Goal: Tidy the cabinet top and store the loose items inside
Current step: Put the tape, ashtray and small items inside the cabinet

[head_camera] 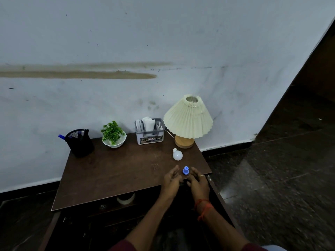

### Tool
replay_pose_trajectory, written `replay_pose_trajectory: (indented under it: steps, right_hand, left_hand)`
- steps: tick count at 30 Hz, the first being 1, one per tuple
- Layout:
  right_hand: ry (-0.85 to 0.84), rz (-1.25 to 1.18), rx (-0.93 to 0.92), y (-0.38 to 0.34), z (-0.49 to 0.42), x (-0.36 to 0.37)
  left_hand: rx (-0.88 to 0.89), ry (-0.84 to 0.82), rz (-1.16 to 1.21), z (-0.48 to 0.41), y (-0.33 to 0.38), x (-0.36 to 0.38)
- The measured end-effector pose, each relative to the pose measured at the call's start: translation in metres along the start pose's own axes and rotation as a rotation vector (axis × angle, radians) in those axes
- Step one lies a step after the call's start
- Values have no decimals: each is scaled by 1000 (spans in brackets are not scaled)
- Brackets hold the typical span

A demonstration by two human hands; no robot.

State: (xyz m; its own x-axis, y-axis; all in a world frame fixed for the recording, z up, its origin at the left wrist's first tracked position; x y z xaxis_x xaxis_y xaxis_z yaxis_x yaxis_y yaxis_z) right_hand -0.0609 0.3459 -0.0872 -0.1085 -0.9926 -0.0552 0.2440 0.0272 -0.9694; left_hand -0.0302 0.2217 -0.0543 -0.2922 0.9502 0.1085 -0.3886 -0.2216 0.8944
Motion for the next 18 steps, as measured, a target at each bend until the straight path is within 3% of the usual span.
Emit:
replay_pose_trajectory:
  steps: [7, 18]
  right_hand:
    - [-54, 32, 11, 5, -9, 11]
    - [-57, 76, -6, 4, 16, 10]
  left_hand:
    - [-126, -88, 22, -15, -5, 17]
    - [-87, -81, -47, 8, -17, 11]
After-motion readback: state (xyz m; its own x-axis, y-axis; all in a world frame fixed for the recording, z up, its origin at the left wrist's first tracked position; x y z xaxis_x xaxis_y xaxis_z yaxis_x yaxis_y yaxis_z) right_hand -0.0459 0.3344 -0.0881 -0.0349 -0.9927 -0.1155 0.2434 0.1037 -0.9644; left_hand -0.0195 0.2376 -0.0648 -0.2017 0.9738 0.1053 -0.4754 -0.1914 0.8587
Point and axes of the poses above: each hand's wrist, its own z-axis away from the middle knuckle, its own x-axis out of the palm, y = z × x, the point moved 6 cm from there along -z, towards the middle knuckle, and after that the axes turned 6 degrees about -x, right-handed, at the moved point
